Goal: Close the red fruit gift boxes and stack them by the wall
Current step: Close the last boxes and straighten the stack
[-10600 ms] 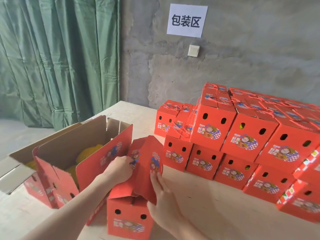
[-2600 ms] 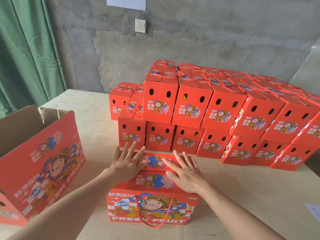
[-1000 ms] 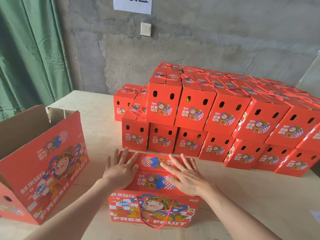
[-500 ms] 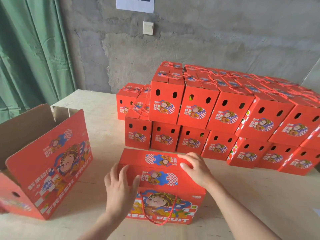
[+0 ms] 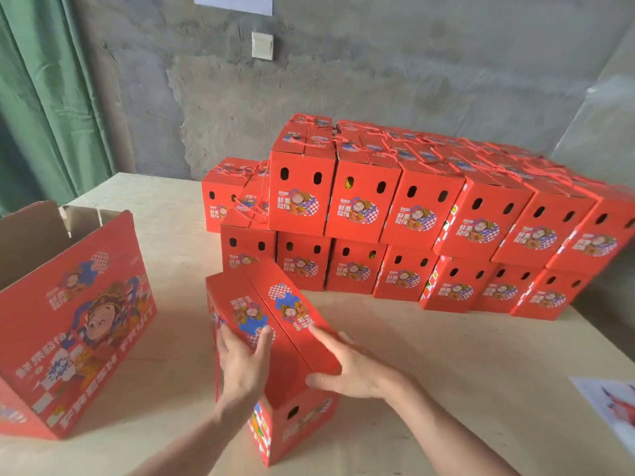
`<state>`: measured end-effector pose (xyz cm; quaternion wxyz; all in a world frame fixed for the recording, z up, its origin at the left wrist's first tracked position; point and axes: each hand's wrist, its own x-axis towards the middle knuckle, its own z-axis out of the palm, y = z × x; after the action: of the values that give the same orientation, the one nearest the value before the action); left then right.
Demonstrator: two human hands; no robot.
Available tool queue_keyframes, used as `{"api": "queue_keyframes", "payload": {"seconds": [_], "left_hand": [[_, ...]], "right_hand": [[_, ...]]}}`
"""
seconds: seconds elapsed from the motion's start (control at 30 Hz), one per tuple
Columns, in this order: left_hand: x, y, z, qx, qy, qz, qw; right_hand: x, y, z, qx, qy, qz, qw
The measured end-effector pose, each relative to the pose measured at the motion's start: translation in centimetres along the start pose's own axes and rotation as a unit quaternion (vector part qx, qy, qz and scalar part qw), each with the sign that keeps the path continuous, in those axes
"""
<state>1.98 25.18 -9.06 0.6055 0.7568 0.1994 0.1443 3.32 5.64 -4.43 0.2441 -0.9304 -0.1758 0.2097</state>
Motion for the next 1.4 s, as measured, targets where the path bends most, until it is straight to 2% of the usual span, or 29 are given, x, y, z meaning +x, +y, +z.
{"api": "queue_keyframes", "payload": {"seconds": [0.13, 0.23, 0.3, 0.33, 0.37, 0.4, 0.43, 0.47, 0.5, 0.53, 0.57, 0.6, 0.7, 0.77, 0.83, 0.9, 0.97, 1.0, 1.07, 1.1, 1.17, 1.2, 1.23, 1.27, 1.3, 1.33, 1.37, 1.4], "left_hand": [[0.9, -0.7, -0.7, -0.04, -0.078, 0.014, 0.996], [4.1, 0.9, -2.9, -0.004, -0.168, 0.014, 0.986], [5.1, 1.0, -3.7, 0.078, -0.161, 0.023, 0.984], [5.1, 0.8, -3.9, 0.102, -0.119, 0.017, 0.988], [4.8, 0.3, -4.0, 0.1, -0.06, -0.016, 0.993], [4.5, -0.2, -4.1, 0.076, -0.003, -0.073, 0.994], [3.9, -0.5, -4.1, 0.031, 0.026, -0.156, 0.987], [3.3, -0.4, -4.2, -0.039, 0.01, -0.246, 0.969], [2.8, -0.2, -4.2, -0.101, -0.041, -0.32, 0.941], [2.4, 0.0, -4.3, -0.146, -0.096, -0.365, 0.914], [2.3, 0.2, -4.4, -0.174, -0.129, -0.378, 0.9], [2.6, 0.3, -4.5, -0.185, -0.144, -0.357, 0.904], [3.3, 1.3, -4.6, -0.173, -0.079, -0.282, 0.94], [3.5, 2.2, -4.7, -0.166, -0.069, -0.214, 0.96], [3.9, 3.4, -4.9, -0.122, -0.068, -0.081, 0.987], [4.0, 5.9, -5.1, -0.065, -0.075, 0.074, 0.992], [4.4, 8.9, -5.2, -0.028, -0.09, 0.19, 0.977], [4.6, 10.2, -5.4, 0.009, -0.094, 0.243, 0.965], [4.9, 12.3, -5.8, 0.134, -0.116, 0.328, 0.928], [4.9, 12.9, -6.2, 0.204, -0.136, 0.362, 0.9], [5.0, 13.7, -6.8, 0.338, -0.154, 0.41, 0.833], [5.1, 14.0, -7.1, 0.385, -0.152, 0.429, 0.803], [5.3, 14.2, -7.4, 0.404, -0.149, 0.44, 0.788], [5.3, 14.1, -7.5, 0.398, -0.141, 0.45, 0.787], [5.2, 13.5, -7.5, 0.364, -0.133, 0.45, 0.804], [4.9, 12.4, -7.6, 0.295, -0.133, 0.419, 0.848], [4.7, 11.0, -7.6, 0.214, -0.142, 0.361, 0.896], [4.6, 9.2, -7.5, 0.162, -0.162, 0.289, 0.929]], "right_hand": [[-0.3, -1.6, 2.6, -0.028, 0.101, 0.012, 0.994], [-0.2, -4.9, 6.4, -0.044, 0.164, 0.035, 0.985], [-0.1, -5.4, 7.3, 0.037, 0.193, 0.032, 0.98], [-0.1, -5.1, 7.1, 0.112, 0.222, 0.052, 0.967], [0.1, -4.4, 6.8, 0.21, 0.262, 0.1, 0.937], [0.4, -3.6, 6.4, 0.323, 0.283, 0.173, 0.886], [0.8, -3.1, 6.2, 0.437, 0.258, 0.245, 0.826], [1.1, -2.9, 6.4, 0.525, 0.197, 0.284, 0.778], [1.2, -3.0, 6.7, 0.575, 0.139, 0.281, 0.756], [1.5, -3.4, 7.0, 0.596, 0.105, 0.261, 0.752], [2.1, -3.7, 6.9, 0.612, 0.101, 0.245, 0.746], [2.6, -4.1, 6.5, 0.627, 0.106, 0.232, 0.736], [4.1, -4.9, 4.2, 0.668, 0.147, 0.23, 0.692], [4.6, -5.6, 2.3, 0.67, 0.197, 0.227, 0.678], [4.9, -6.6, 0.3, 0.628, 0.279, 0.172, 0.706], [4.7, -8.2, -2.2, 0.565, 0.337, 0.049, 0.752], [4.0, -10.2, -4.6, 0.49, 0.314, -0.064, 0.811], [3.7, -11.2, -5.5, 0.437, 0.292, -0.083, 0.847], [3.5, -12.4, -6.5, 0.341, 0.244, -0.065, 0.906], [3.6, -12.8, -6.7, 0.322, 0.214, -0.053, 0.921], [3.8, -13.4, -7.0, 0.361, 0.137, -0.04, 0.922], [4.0, -13.7, -7.2, 0.406, 0.098, -0.034, 0.908], [4.2, -13.9, -7.4, 0.442, 0.066, -0.027, 0.894], [4.2, -14.2, -7.5, 0.461, 0.042, -0.016, 0.886], [4.3, -14.3, -7.6, 0.461, 0.028, -0.001, 0.887], [4.4, -14.5, -7.7, 0.444, 0.022, 0.017, 0.896], [4.5, -14.7, -7.8, 0.418, 0.03, 0.037, 0.907], [4.7, -15.0, -7.9, 0.396, 0.051, 0.054, 0.915]]}}
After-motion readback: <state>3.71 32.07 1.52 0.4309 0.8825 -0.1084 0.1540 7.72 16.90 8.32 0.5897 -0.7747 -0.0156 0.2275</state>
